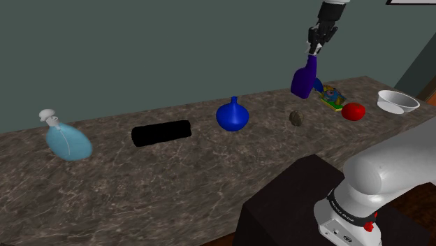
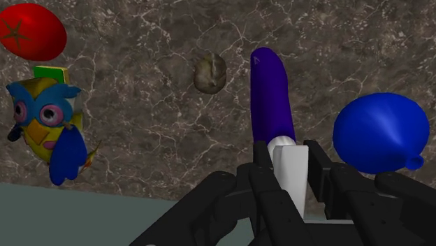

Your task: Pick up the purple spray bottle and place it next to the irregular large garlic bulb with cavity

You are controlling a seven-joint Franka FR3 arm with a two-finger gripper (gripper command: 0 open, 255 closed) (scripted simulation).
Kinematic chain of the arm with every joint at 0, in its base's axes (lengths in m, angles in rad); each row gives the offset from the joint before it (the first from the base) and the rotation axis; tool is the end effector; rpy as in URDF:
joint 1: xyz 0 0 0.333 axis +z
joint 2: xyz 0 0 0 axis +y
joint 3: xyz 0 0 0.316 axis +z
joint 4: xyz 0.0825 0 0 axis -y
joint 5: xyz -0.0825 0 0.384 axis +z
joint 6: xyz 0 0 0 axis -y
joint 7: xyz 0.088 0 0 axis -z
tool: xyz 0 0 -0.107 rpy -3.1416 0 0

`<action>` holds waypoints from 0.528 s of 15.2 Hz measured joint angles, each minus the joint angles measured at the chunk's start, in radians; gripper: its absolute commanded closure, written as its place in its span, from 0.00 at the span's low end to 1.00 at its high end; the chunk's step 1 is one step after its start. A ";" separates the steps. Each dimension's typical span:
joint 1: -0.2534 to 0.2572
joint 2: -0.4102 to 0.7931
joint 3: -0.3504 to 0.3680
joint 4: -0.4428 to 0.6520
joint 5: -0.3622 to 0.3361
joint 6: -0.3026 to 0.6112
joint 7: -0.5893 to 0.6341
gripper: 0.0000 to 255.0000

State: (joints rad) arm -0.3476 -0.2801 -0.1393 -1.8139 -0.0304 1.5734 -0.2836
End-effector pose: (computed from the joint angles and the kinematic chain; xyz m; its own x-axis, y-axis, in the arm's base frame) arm 0.4055 -0.2294 0.6512 0.9795 -0.1976 0.0378 -0.1979 -0.9802 0.0027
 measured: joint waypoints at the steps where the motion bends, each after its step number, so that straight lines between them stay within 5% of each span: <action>1: 0.000 -0.005 0.001 -0.017 0.000 0.013 0.002 1.00; 8: -0.001 -0.027 0.001 -0.134 -0.004 0.108 0.004 1.00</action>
State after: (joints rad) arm -0.3486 -0.3068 -0.1386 -1.9483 -0.0340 1.6814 -0.2794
